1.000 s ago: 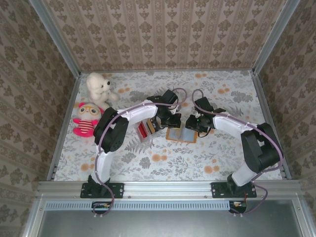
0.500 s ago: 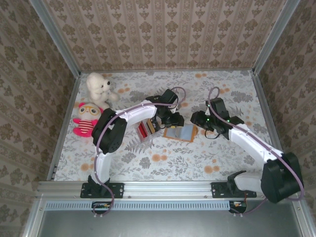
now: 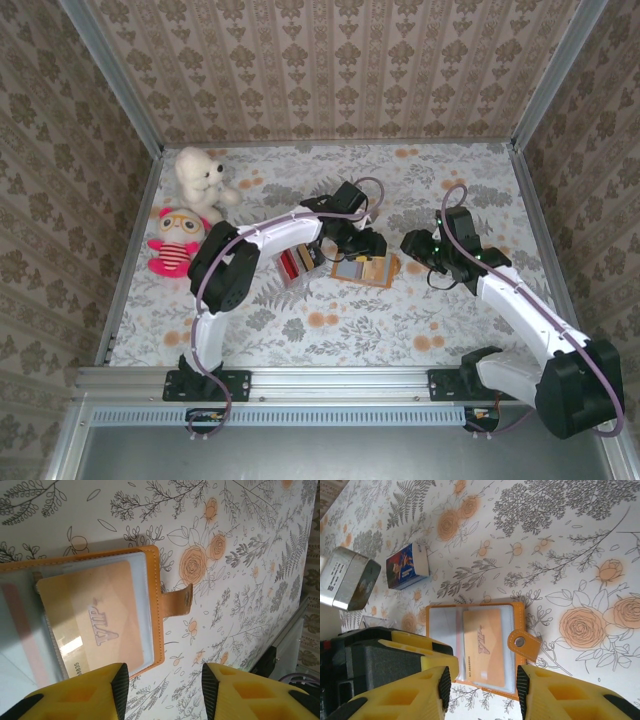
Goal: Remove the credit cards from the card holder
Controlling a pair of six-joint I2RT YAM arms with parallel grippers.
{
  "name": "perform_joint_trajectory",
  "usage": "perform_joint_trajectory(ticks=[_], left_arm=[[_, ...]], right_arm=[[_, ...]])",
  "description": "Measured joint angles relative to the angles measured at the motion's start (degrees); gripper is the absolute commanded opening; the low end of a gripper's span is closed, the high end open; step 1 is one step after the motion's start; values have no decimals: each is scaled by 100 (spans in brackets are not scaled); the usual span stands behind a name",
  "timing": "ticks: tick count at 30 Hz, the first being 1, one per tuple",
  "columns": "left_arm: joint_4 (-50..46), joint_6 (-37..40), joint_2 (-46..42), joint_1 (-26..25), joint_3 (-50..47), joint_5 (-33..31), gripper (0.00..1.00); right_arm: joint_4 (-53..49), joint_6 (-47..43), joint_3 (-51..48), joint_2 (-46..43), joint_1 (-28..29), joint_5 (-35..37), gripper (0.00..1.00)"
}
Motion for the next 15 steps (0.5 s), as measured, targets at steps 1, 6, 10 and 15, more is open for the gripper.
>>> perform_joint_trajectory(ticks=[1, 6, 10, 15], left_arm=[[0, 2, -9, 13, -20, -20, 46], [-66, 4, -74, 131, -188, -225, 41], [-105, 7, -98, 219, -247, -310, 36], [-153, 7, -101, 262, -247, -376, 34]], right_arm=[[0, 7, 0, 37, 4, -35, 37], [-4, 4, 37, 496, 251, -140, 29], [-7, 28, 236, 955, 658, -79, 20], [17, 118, 564, 1600, 1049, 151, 14]])
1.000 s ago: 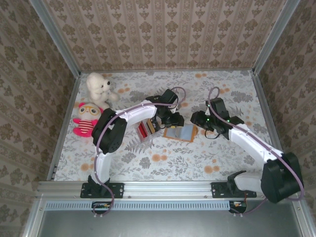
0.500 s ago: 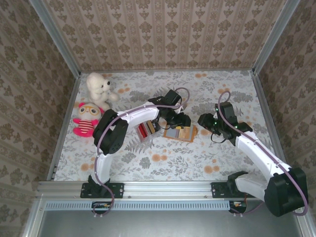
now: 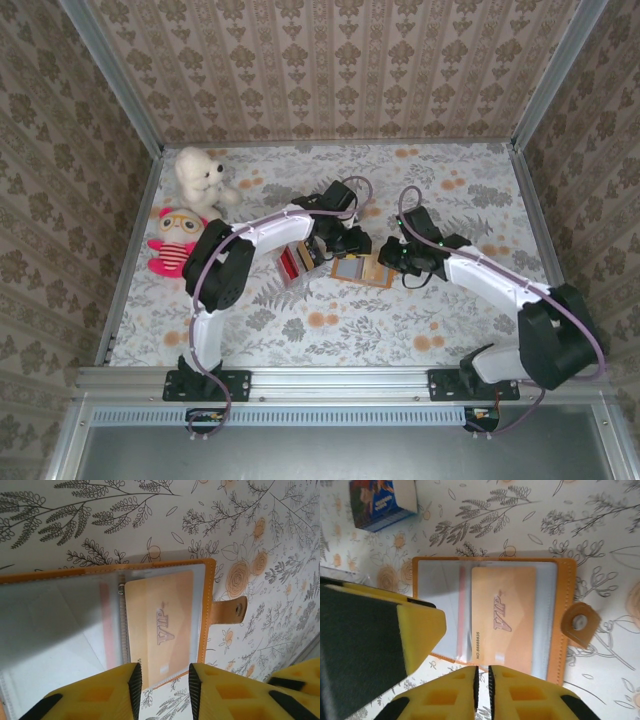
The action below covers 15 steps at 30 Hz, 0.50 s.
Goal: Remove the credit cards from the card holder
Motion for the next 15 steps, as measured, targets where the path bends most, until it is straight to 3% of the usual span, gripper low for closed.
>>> perform_joint_trajectory(ticks=[8, 15], left_arm=[[4, -4, 17, 0, 0, 7, 32], [-26, -2, 195, 0, 22, 33, 32]], right_arm=[[24, 55, 245, 990, 13, 105, 11], [-9, 79, 313, 1165, 13, 352, 11]])
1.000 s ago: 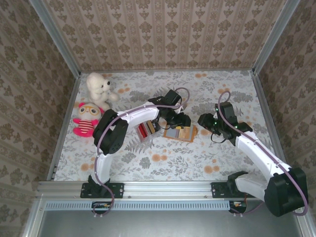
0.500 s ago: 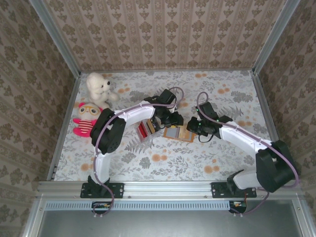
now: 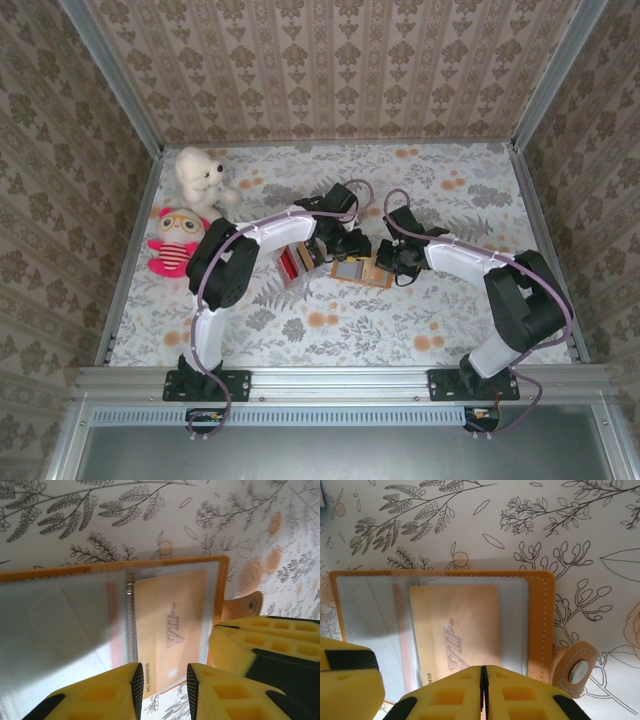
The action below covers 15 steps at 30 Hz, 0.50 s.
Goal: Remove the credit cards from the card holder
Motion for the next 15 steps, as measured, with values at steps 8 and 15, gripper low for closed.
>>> perform_joint_trajectory(ticks=[8, 15], left_arm=[[-42, 0, 256, 0, 101, 63, 32], [-42, 0, 317, 0, 109, 111, 32]], right_arm=[[-11, 2, 63, 369, 0, 79, 11], [11, 59, 81, 400, 0, 74, 11]])
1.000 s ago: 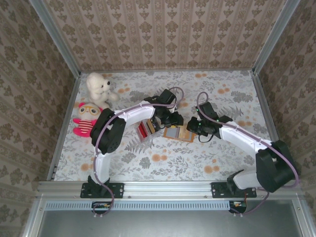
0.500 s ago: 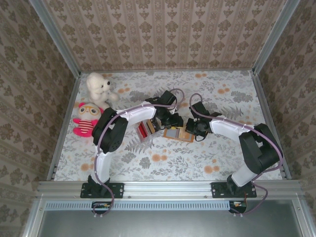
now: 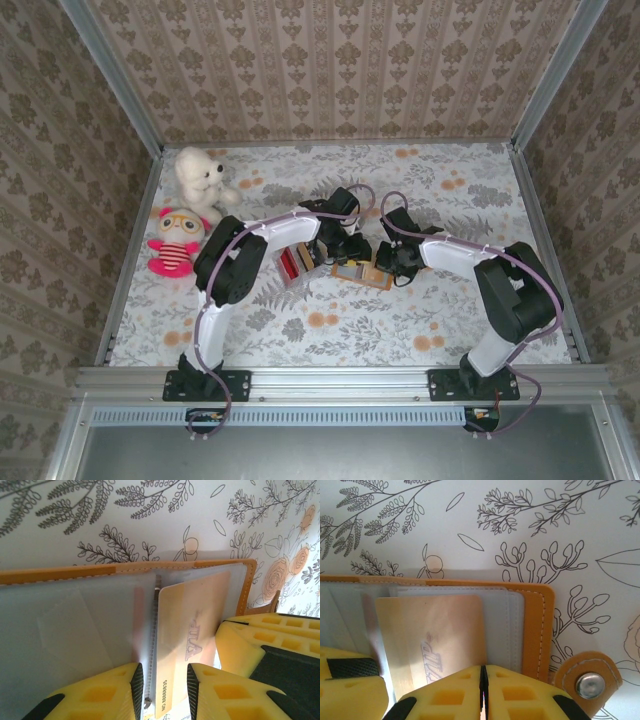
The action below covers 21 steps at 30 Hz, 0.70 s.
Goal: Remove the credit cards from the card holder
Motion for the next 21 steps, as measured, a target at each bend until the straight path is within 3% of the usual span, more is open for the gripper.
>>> perform_joint_trajectory(ticks=[14, 21], left_arm=[[48, 2, 96, 11, 0, 146, 27], [81, -4, 96, 17, -4, 186, 17]], right_arm=[[136, 44, -2, 48, -11, -107, 11], [146, 44, -9, 48, -11, -109, 11]])
